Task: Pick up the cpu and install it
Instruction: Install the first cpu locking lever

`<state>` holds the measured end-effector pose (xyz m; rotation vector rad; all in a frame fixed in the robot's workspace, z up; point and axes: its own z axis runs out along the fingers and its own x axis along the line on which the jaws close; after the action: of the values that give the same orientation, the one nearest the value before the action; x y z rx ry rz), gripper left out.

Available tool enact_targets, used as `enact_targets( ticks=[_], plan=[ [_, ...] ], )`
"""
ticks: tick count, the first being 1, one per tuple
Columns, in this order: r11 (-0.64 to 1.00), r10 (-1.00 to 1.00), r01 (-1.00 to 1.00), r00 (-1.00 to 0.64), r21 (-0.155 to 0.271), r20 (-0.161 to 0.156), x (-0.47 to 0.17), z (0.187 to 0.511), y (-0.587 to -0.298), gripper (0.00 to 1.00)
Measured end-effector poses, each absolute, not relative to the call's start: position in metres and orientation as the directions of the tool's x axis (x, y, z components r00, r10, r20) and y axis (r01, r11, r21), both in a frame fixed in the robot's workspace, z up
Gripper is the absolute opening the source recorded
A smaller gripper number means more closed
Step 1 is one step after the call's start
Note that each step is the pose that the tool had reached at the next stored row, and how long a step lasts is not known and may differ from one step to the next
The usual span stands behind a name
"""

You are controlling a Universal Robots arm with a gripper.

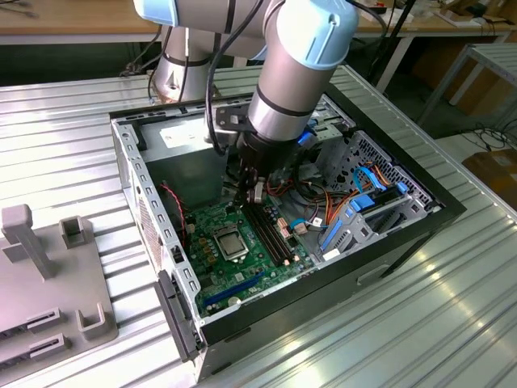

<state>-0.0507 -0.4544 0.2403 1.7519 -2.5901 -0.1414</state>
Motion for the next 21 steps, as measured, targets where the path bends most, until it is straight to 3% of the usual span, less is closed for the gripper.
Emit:
enact_targets(
  ticks=[21],
  plan=[
    [0.241, -0.968, -0.968, -0.245, 0.071, -0.048, -0.0526, 0.2499, -0.4567, 0.11]
  ],
)
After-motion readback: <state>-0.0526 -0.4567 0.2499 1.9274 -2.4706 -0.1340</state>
